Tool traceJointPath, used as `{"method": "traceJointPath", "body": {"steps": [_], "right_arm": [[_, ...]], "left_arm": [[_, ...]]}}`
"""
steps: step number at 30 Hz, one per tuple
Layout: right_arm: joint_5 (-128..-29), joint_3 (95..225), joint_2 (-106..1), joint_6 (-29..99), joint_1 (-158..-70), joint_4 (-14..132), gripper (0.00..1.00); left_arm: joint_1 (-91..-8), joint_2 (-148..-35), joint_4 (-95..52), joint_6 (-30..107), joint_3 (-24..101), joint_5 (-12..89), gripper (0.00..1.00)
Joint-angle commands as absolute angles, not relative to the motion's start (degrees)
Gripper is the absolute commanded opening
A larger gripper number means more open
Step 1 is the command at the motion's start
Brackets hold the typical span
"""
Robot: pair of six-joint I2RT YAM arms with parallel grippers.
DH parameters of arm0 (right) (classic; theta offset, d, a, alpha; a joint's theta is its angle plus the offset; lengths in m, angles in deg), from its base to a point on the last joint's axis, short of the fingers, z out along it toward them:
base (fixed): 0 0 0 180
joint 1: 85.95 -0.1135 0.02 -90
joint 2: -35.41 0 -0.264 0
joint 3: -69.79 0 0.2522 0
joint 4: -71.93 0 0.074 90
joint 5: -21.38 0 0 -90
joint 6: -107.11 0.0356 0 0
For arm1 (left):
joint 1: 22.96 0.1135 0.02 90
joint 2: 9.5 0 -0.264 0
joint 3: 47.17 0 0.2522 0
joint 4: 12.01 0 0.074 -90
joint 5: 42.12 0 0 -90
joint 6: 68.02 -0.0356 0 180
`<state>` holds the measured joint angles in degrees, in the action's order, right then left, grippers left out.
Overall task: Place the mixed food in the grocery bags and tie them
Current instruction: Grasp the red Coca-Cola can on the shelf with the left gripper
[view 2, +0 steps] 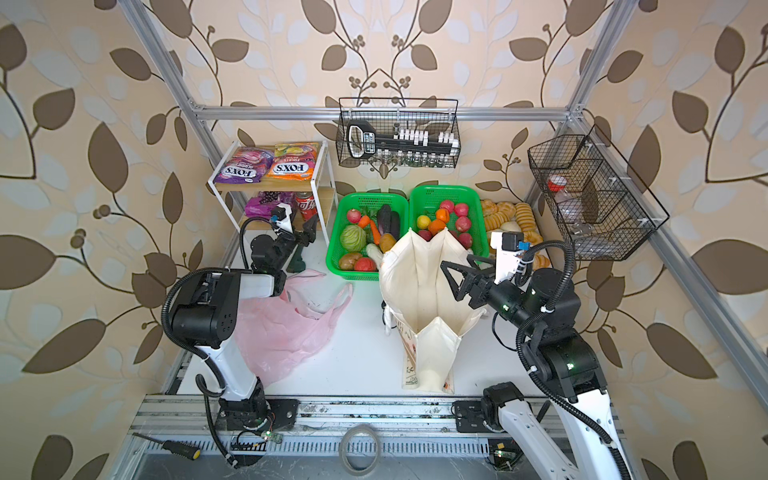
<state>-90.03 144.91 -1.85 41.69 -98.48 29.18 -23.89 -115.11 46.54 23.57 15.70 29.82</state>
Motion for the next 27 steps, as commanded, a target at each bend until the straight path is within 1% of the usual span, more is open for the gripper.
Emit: {"method": "traceJointPath", "body": {"steps": [1, 6, 12, 19, 27], "right_arm": [[-89.54, 144.42, -1.81, 41.02, -98.71, 29.19, 0.87], [-89.28, 144.20, -1.65, 41.02, -98.72, 29.23, 0.87], [-89.10, 143.72, -1.68, 41.36, -98.78, 29.34, 0.87], [-89.02, 143.65, -1.73, 41.57, -98.73, 29.43, 0.87], [-88.93, 143.51, -1.71, 41.55, -98.73, 29.08, 0.88]], "left_arm": [[-22.88, -116.34, 51.57, 26.11, 18.40, 28.15, 0.79], [-22.83, -117.51, 49.33, 26.73, 20.91, 26.09, 0.78], [-22.87, -118.74, 47.00, 26.00, 22.65, 28.69, 0.78], [-22.96, -120.23, 44.74, 24.49, 24.74, 28.01, 0.78], [-23.74, -121.30, 42.02, 21.96, 26.53, 29.90, 0.79]]}}
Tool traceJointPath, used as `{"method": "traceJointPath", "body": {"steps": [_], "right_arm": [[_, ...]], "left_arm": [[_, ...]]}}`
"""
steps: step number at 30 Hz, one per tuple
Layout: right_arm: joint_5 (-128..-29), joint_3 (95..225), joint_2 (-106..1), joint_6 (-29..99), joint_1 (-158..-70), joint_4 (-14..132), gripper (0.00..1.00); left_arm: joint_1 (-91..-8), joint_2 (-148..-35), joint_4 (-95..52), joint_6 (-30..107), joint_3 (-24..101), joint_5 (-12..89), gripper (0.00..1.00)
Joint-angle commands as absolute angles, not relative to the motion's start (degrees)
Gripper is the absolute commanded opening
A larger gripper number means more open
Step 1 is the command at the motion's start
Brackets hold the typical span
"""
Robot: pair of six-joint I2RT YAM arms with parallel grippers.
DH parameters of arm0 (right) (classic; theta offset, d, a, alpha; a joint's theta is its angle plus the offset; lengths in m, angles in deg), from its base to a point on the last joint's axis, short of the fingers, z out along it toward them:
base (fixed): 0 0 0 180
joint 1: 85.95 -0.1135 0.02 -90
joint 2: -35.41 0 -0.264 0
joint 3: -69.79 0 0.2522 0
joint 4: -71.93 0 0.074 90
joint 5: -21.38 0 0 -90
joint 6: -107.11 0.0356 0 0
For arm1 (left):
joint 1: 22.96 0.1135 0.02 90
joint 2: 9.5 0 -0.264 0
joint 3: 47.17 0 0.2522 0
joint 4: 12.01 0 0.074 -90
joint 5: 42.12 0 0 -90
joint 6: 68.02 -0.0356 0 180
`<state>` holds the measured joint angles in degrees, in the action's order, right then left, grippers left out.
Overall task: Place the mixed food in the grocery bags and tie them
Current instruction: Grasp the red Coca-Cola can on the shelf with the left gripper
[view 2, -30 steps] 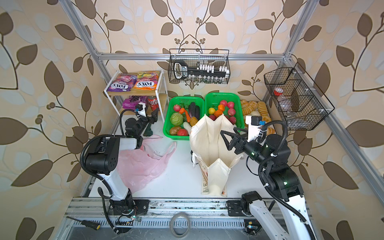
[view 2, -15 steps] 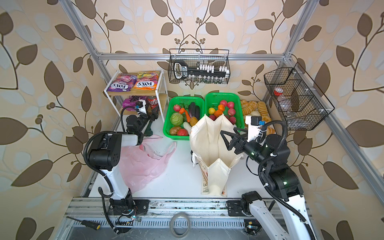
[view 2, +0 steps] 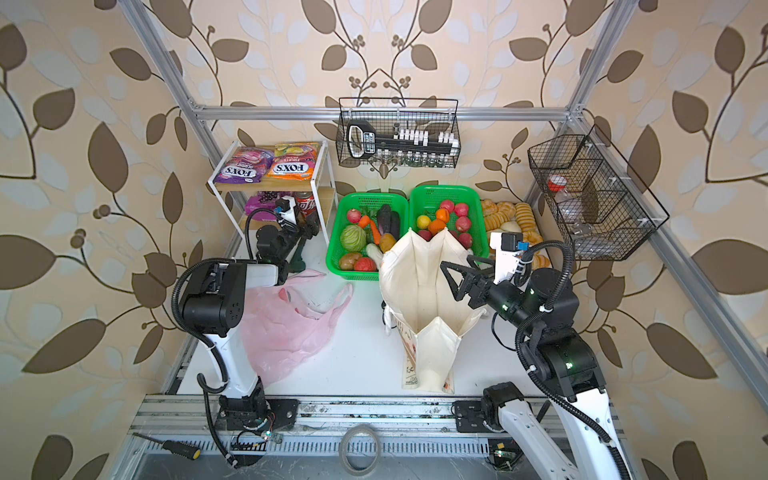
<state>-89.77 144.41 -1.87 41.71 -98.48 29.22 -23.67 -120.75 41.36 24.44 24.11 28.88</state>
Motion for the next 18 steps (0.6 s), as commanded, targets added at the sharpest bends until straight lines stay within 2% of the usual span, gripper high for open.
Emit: {"method": "traceJointPath", "body": {"steps": [1, 7, 18], "right_arm": [[-88.94, 143.58, -1.70, 41.55, -98.75, 29.08, 0.88], [-88.80, 143.24, -1.49, 41.55, -98.74, 28.91, 0.88], [-88.66, 143.03, -1.09, 42.05, -98.76, 28.47, 0.88]], "left_arm": [[-23.83, -121.45, 41.97, 21.77, 26.62, 30.10, 0.79], [-24.19, -122.25, 42.43, 21.72, 26.87, 31.17, 0.78], [-25.11, -121.89, 44.05, 21.52, 26.10, 31.00, 0.60]]}}
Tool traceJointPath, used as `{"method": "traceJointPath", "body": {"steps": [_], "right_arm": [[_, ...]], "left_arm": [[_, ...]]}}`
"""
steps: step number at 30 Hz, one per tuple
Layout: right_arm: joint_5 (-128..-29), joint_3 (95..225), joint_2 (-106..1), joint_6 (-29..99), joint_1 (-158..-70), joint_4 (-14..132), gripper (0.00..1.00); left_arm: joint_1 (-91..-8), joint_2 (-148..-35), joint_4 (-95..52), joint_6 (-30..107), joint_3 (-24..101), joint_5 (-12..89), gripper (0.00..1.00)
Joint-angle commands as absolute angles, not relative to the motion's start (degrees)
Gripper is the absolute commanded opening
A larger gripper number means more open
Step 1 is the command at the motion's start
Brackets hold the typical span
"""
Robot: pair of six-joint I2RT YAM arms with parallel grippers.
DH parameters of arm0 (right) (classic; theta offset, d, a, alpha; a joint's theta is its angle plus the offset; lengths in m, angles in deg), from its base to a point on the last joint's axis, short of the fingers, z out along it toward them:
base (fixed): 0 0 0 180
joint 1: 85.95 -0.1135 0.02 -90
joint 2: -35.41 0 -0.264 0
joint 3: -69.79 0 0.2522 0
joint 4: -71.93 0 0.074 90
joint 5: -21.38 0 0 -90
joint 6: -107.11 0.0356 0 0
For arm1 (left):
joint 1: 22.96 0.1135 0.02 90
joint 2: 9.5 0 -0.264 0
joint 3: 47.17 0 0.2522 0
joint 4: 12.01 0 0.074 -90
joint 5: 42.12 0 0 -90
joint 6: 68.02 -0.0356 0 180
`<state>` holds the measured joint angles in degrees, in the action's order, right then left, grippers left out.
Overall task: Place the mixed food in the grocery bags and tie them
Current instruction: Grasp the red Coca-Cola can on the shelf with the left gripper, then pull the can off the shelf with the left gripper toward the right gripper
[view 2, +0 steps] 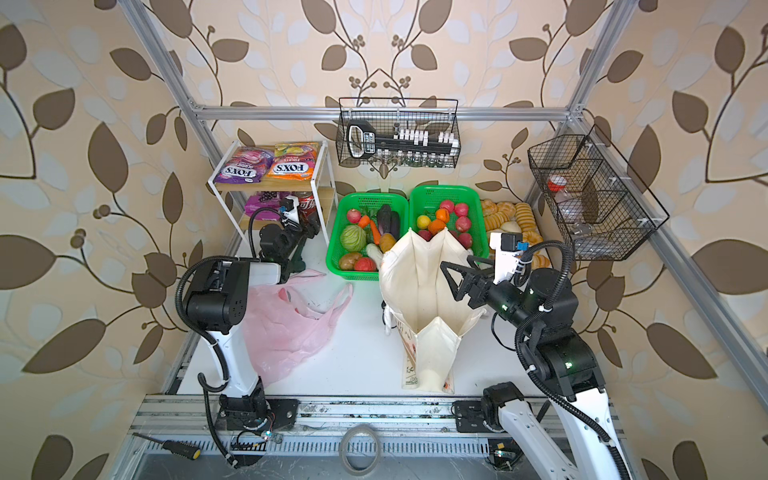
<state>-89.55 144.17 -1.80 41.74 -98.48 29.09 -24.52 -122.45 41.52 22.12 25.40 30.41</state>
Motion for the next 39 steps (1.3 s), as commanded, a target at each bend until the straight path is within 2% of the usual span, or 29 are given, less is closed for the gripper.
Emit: {"method": "traceJointPath", "body": {"steps": [1, 10, 14, 18, 21, 29, 34, 39], "right_arm": [[-88.63, 142.83, -1.11, 42.21, -98.75, 28.48, 0.88], [-88.91, 142.40, -0.74, 43.08, -98.69, 29.23, 0.88], [-89.28, 142.70, -1.05, 43.18, -98.76, 29.27, 0.88], [-89.04, 142.66, -0.58, 43.39, -98.78, 29.08, 0.88], [-88.84, 142.71, -0.38, 43.39, -98.71, 28.82, 0.88], [-88.91, 142.75, -0.36, 44.14, -98.77, 29.11, 0.88], [-89.60, 142.79, -0.28, 44.38, -98.77, 29.61, 0.88], [-90.90, 143.90, -0.97, 43.79, -98.77, 29.20, 0.88]], "left_arm": [[-25.24, -121.41, 44.25, 21.39, 25.50, 31.01, 0.58], [-25.51, -116.10, 45.51, 21.34, 18.30, 35.11, 0.56], [-25.51, -117.49, 47.38, 21.98, 18.31, 35.31, 0.69], [-25.51, -118.56, 47.09, 22.33, 19.65, 35.05, 0.75], [-25.51, -118.97, 47.42, 22.22, 20.23, 35.05, 0.75], [-25.51, -113.52, 48.23, 21.03, 16.07, 34.50, 0.45], [-25.51, -103.86, 45.52, 20.91, 10.39, 34.98, 0.38], [-25.51, -89.16, 35.01, 20.41, 4.04, 38.04, 0.35]]}}
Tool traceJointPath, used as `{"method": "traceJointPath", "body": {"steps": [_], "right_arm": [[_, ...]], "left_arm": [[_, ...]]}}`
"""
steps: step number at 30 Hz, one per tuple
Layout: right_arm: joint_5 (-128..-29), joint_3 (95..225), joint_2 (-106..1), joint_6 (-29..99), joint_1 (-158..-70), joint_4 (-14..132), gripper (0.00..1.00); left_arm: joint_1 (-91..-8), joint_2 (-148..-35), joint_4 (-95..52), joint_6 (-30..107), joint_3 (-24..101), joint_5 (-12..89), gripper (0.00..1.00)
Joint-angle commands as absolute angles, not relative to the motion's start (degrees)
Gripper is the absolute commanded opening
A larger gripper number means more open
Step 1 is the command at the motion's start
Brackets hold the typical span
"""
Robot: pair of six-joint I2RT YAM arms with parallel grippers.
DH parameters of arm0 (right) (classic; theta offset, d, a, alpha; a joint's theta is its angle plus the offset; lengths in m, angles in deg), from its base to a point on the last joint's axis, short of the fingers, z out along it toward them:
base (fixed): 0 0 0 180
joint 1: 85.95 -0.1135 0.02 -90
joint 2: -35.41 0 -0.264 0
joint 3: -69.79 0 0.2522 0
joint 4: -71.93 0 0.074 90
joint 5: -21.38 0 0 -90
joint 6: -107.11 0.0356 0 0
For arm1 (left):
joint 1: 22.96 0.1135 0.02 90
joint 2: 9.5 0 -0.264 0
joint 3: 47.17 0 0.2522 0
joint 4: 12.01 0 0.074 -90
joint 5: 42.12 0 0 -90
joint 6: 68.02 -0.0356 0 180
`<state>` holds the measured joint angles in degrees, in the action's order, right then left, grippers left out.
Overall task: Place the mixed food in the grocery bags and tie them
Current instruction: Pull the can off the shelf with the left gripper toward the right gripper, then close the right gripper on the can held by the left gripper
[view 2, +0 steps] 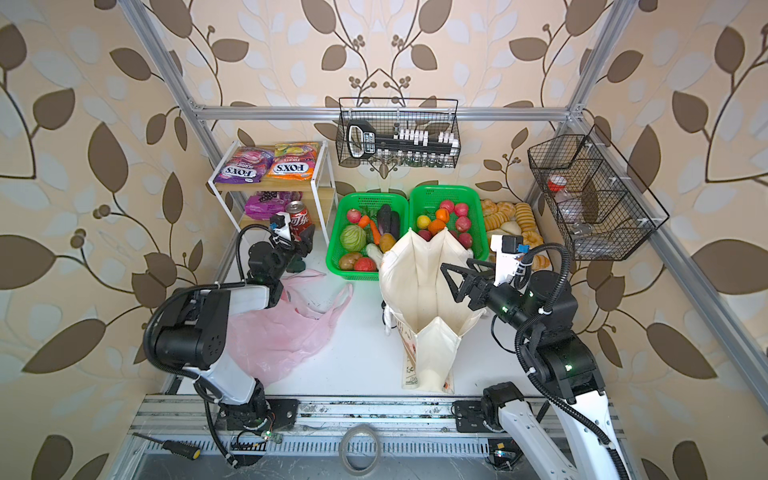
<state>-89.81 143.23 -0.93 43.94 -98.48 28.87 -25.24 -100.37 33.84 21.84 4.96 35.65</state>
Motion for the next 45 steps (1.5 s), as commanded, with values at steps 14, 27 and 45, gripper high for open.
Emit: {"method": "traceJointPath", "body": {"steps": [14, 27, 45], "right_arm": [[-102.09, 151.77, -5.74, 42.40, -99.38, 25.46, 0.81], [-92.57, 165.13, -15.44, 27.97, -118.24, 14.25, 0.81], [-77.26, 184.18, -30.64, 20.87, -137.12, -0.83, 0.87]], "left_arm": [[-28.08, -50.99, -11.55, 22.30, 6.55, 18.44, 0.26], [-53.02, -60.35, -26.23, 14.97, 20.79, 3.89, 0.27], [-61.72, -65.43, -31.98, 1.53, 26.70, 8.68, 0.27]]}}
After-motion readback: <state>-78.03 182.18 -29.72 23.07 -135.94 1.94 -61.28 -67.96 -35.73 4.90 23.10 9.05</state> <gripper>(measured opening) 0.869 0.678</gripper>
